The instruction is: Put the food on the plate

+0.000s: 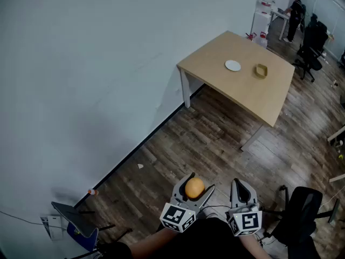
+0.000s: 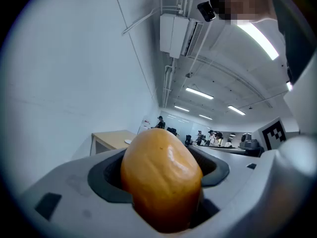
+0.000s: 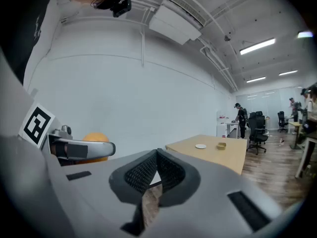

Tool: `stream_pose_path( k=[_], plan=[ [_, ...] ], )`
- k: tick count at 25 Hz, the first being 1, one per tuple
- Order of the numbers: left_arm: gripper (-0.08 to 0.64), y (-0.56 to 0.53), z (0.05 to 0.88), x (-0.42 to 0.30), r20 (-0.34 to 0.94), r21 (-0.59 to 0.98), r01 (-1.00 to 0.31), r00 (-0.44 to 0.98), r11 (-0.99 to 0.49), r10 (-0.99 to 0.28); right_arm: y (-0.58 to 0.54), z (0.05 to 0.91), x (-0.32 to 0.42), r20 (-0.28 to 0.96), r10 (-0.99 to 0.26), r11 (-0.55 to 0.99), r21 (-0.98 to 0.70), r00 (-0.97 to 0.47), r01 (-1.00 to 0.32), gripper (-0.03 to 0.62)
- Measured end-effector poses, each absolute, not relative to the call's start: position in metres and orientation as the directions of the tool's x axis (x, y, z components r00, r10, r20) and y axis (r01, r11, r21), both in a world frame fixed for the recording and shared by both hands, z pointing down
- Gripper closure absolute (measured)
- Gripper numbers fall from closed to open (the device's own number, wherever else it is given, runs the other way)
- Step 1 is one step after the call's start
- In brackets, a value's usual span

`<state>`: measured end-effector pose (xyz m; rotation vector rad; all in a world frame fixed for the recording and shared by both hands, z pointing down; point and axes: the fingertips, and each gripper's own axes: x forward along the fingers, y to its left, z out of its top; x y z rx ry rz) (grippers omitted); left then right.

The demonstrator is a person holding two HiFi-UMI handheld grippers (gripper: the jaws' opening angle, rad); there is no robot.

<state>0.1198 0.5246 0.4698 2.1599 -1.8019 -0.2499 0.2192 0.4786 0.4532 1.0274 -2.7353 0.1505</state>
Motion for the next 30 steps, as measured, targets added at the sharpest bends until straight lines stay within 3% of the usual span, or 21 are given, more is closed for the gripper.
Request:
stream_pose_path(
  k=[6, 21, 30],
  plan=[
    [0.215, 0.52, 0.47, 0.064, 0.054, 0.349, -0.927, 0.17, -0.141, -0.984, 0.477, 0.452, 0.176, 0.215, -0.623, 0.768, -0.013, -0.752, -0.64, 0.534],
    [0.215, 0.542, 0.511, -0.037, 0.077, 0.379, -0.918, 0.155, -0.115, -0.985, 0.471, 0.479, 0.12, 0.294, -0.646, 0.725, -0.052, -0.704, -0.687, 0.534],
    [0.215, 0.516, 0.504, -0.063, 0.056, 0.406, -0.911, 0.106, -0.074, -0.993, 0.454, 0.482, 0.09, 0.231, -0.604, 0.776, -0.047, -0.762, -0.629, 0.532]
  ],
)
